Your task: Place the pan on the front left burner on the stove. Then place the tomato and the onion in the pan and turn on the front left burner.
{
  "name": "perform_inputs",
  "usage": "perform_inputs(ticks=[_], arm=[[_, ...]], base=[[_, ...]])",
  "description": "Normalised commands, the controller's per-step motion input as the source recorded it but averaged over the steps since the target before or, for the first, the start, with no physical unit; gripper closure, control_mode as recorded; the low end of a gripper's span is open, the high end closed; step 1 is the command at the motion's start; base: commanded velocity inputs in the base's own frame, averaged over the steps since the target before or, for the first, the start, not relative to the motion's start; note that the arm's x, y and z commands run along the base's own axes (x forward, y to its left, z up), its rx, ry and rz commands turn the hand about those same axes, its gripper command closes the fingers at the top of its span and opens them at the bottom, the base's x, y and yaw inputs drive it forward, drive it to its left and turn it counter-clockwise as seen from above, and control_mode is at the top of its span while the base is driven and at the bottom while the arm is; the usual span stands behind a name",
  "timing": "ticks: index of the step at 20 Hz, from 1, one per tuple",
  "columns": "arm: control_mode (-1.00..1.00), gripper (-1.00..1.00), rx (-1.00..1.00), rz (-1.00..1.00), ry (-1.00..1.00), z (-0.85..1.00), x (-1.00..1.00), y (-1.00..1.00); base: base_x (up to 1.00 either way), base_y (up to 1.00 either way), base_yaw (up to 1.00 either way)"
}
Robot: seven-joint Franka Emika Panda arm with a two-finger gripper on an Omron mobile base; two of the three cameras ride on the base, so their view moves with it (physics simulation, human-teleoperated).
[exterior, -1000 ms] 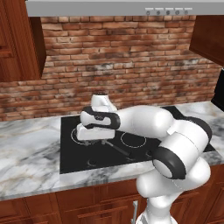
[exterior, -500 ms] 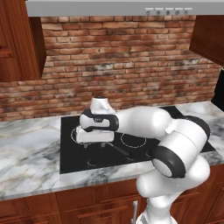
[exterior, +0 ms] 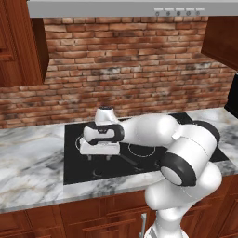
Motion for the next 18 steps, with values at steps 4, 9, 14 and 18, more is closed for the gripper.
perform_inputs(ticks=[4,9,14,18], arm=[[-1.0,-1.0,0.0,-0.04,0.02,-0.1,0.0,0.0],[-1.0,-1.0,0.0,-0.03,0.0,-0.22,-0.05,0.0],[-1.0,-1.0,0.0,-0.03,0.0,-0.18,-0.15,0.01],[-1.0,-1.0,0.0,-0.02,0.0,-0.16,-0.14,0.04]], base=[[0.0,0.0,0.0],[0.0,0.0,0.0],[0.0,0.0,0.0],[0.0,0.0,0.0]])
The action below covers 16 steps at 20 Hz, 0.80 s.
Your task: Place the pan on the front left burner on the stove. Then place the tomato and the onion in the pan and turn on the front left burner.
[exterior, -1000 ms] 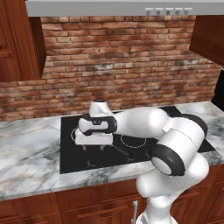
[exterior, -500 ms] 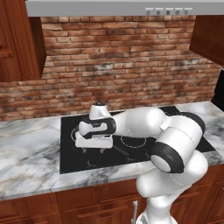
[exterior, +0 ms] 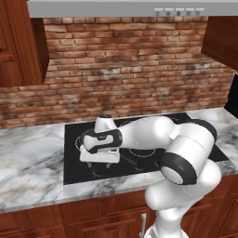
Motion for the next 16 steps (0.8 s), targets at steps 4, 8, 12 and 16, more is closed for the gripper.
perform_inputs(ticks=[4,8,12,16], arm=[[-1.0,-1.0,0.0,-0.02,0.0,-0.01,-0.09,0.08],[-1.0,-1.0,0.0,-0.01,0.0,-0.04,-0.09,0.03],[-1.0,-1.0,0.0,0.0,0.0,-0.03,-0.01,0.0],[-1.0,-1.0,0.0,-0.01,0.0,0.0,0.01,0.0]], base=[[0.0,0.0,0.0],[0.0,0.0,0.0],[0.0,0.0,0.0],[0.0,0.0,0.0]])
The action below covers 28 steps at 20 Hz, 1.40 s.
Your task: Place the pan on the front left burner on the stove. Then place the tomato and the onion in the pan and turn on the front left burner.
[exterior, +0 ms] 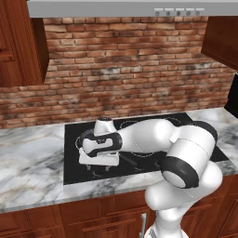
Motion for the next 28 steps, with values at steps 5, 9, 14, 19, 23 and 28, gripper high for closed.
perform_inputs(ticks=[5,9,14,19,23,28], arm=[[-1.0,-1.0,0.0,-0.01,0.0,0.0,0.11,0.0],[-1.0,-1.0,0.0,-0.02,0.01,-0.04,0.14,0.0],[-1.0,-1.0,0.0,-0.01,0.02,-0.11,0.03,0.0],[-1.0,-1.0,0.0,-0.02,0.02,-0.13,0.0,0.0],[-1.0,-1.0,0.0,-0.02,0.01,-0.13,0.0,0.0],[-1.0,-1.0,0.0,-0.01,0.0,-0.06,0.0,0.0]], base=[[0.0,0.0,0.0],[0.0,0.0,0.0],[0.0,0.0,0.0],[0.0,0.0,0.0],[0.0,0.0,0.0],[0.0,0.0,0.0]])
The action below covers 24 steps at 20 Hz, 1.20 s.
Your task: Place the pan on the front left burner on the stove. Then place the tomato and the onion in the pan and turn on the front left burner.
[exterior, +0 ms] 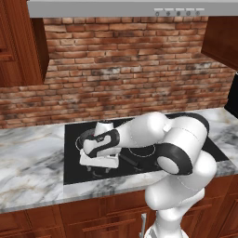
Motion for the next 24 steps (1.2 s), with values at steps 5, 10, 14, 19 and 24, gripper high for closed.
perform_inputs(ticks=[5,10,14,19,24], arm=[[-1.0,-1.0,0.0,0.0,0.0,0.0,0.0,0.0],[-1.0,1.0,0.0,0.0,0.0,0.0,0.0,0.0],[-1.0,1.0,0.0,0.0,0.0,0.0,0.0,0.0],[-1.0,1.0,0.0,0.0,0.0,0.0,0.0,0.0],[-1.0,1.0,0.0,0.0,-0.04,-0.05,0.0,0.0]], base=[[0.0,0.0,0.0],[0.0,0.0,0.0],[0.0,0.0,0.0],[0.0,0.0,0.0],[0.0,0.0,0.0]])
